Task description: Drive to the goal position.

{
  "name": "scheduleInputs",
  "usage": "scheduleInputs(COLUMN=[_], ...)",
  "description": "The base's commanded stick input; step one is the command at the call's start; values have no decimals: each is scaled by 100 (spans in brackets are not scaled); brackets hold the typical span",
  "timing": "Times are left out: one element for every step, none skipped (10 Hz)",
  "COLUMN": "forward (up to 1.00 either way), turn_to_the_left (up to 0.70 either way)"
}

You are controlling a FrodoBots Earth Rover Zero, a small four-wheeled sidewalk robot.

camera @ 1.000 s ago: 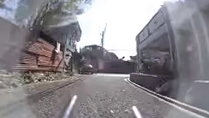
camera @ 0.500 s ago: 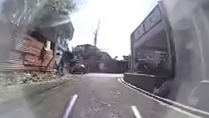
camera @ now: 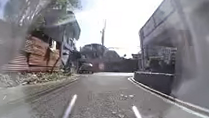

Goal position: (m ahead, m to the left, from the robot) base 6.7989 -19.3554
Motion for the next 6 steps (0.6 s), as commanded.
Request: scheduleInputs(forward=[85,85,85,85,85,85], turn_to_the_left=[7,4,-11,-24,-28,-34])
